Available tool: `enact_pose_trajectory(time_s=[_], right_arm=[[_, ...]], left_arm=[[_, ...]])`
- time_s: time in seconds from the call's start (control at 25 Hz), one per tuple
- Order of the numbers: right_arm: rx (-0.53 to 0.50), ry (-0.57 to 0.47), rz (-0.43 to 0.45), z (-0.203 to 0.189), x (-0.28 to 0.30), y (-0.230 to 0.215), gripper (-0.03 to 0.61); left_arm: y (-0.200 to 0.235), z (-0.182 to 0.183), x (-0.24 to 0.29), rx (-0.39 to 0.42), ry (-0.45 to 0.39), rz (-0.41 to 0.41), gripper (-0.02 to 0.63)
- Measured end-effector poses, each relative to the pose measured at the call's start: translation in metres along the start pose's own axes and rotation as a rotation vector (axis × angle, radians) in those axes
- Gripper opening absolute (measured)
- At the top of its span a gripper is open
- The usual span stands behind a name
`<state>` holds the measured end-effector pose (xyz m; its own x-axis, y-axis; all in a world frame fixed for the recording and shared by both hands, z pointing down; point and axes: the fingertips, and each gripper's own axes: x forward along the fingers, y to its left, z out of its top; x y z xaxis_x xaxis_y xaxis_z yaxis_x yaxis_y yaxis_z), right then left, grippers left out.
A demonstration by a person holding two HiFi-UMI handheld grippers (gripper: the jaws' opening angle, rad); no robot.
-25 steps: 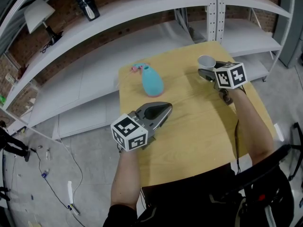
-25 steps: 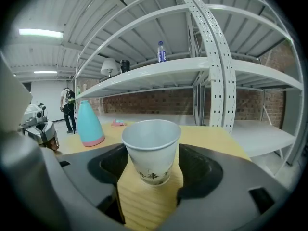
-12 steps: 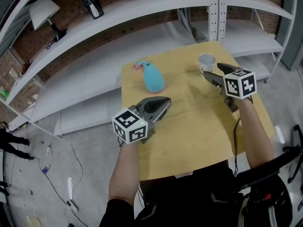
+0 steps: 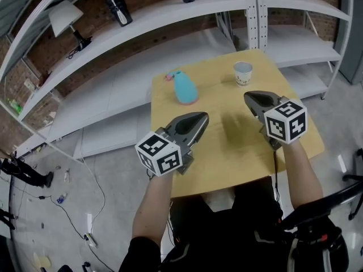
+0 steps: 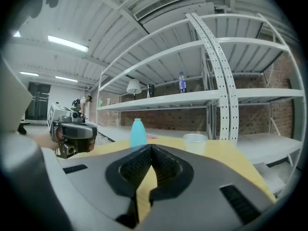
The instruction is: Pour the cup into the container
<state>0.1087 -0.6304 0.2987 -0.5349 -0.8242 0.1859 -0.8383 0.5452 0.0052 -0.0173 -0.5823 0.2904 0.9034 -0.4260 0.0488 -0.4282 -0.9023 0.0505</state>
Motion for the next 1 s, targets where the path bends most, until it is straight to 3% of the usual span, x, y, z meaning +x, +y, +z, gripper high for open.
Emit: enact_pose_trajectory(time_s=[0.36,0.68,1.0], right_arm=[[-0.001,-0.094,0.032,0.004,-0.104,0.065,0.002],[0.022,-0.111,0.037,-0.025,-0.228,0.146,0.002],[0.034,-0.095,0.073,-0.059,-0.357,0.227,0.002]], left_arm=[[-0.103,0.006,-0.072,-0.011,-0.105,0.183,-0.008],[-0.237,-0.009,-0.129,0.008,-0.087,0.208,-0.008],[-0.371,-0.029,-0.192,-0.03,-0.098,0.265,-0.008]])
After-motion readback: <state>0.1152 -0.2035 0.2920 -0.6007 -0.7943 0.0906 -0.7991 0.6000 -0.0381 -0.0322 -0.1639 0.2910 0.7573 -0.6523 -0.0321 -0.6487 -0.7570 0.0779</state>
